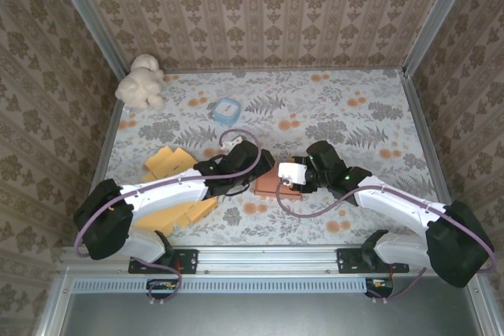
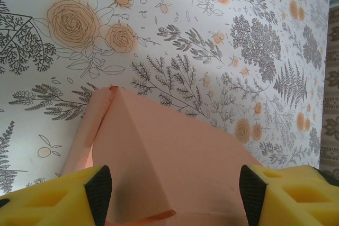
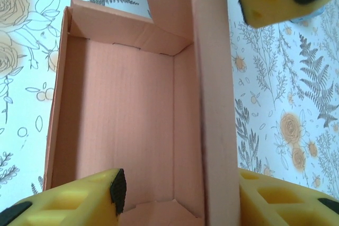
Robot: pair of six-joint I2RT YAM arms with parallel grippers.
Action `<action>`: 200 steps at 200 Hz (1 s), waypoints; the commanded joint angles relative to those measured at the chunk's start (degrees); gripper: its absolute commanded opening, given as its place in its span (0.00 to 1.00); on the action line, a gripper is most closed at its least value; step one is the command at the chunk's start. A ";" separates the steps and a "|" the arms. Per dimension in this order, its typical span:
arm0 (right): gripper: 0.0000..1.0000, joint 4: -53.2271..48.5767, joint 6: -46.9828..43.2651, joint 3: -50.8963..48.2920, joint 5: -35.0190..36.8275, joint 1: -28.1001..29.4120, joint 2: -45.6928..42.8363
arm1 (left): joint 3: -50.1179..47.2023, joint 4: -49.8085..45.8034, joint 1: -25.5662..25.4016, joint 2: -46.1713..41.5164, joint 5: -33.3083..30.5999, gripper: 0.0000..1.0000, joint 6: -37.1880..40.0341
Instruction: Fold the paper box
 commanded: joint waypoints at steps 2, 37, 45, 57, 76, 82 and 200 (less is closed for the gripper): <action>0.54 -3.79 -0.91 -1.21 1.22 0.35 -2.18 | -1.09 -0.15 -0.87 0.28 -2.78 0.66 -1.11; 0.61 -5.22 -0.22 -2.15 0.96 0.35 -5.04 | -2.08 -0.04 -1.54 0.98 -3.89 0.65 -1.45; 0.62 -5.89 -0.01 -2.15 1.03 0.35 -5.86 | -2.35 0.12 -1.63 1.16 -3.89 0.65 -1.50; 0.62 -7.05 -0.02 -2.15 0.99 0.35 -7.08 | -2.57 0.29 -1.63 1.43 -4.01 0.64 -1.57; 0.67 -9.61 0.05 -1.53 0.79 0.43 -9.20 | -2.70 0.39 -1.63 1.63 -4.07 0.64 -1.61; 0.69 -10.56 0.17 -1.14 0.72 0.41 -9.90 | -2.68 0.40 -1.63 1.63 -4.15 0.63 -1.52; 0.73 -25.16 18.78 10.54 -1.55 0.43 -24.31 | -2.46 0.46 -2.16 1.82 -5.46 0.63 -1.00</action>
